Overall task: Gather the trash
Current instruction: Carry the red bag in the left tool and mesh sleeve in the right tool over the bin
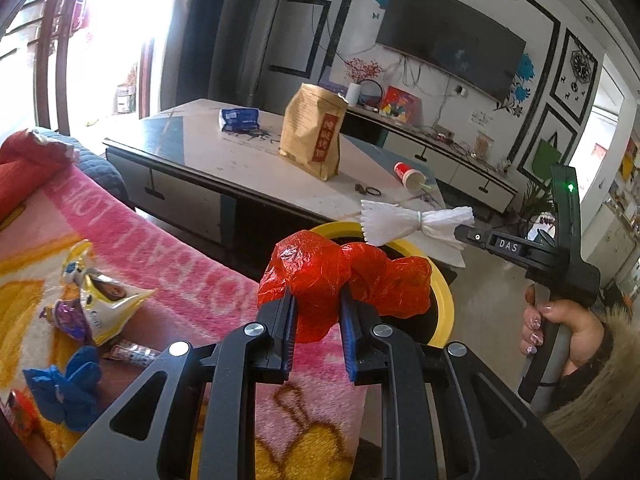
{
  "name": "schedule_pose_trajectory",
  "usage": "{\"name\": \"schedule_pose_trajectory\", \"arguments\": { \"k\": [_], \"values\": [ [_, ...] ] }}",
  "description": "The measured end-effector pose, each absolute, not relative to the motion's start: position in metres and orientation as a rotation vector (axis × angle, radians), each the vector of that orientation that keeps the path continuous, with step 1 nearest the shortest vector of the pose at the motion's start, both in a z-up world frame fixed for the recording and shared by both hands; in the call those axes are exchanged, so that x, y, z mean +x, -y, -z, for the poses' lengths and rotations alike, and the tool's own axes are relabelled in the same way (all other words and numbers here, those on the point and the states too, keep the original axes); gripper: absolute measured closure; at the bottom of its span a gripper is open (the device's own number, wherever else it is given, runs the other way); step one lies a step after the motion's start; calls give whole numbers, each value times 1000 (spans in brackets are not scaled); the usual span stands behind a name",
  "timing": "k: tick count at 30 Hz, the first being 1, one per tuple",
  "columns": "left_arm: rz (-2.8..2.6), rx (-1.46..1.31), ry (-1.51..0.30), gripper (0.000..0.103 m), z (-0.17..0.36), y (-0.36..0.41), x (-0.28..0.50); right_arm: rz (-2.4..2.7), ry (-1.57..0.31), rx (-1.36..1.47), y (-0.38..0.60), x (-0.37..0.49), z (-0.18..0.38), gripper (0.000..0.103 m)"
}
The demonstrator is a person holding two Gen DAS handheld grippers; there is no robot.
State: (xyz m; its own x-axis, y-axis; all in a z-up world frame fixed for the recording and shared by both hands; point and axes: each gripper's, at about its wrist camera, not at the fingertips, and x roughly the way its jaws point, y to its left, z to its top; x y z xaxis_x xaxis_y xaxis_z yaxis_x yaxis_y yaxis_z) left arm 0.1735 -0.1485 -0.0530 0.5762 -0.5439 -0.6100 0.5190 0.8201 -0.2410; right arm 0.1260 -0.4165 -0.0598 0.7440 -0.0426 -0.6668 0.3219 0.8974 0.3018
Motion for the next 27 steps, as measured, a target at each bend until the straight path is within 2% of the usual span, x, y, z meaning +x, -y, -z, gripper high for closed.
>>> {"name": "schedule_pose_trajectory", "arguments": {
  "k": [27],
  "values": [
    [670,56,-811,84,90,216,191,280,-791,410,436,135,94,99]
  ]
}}
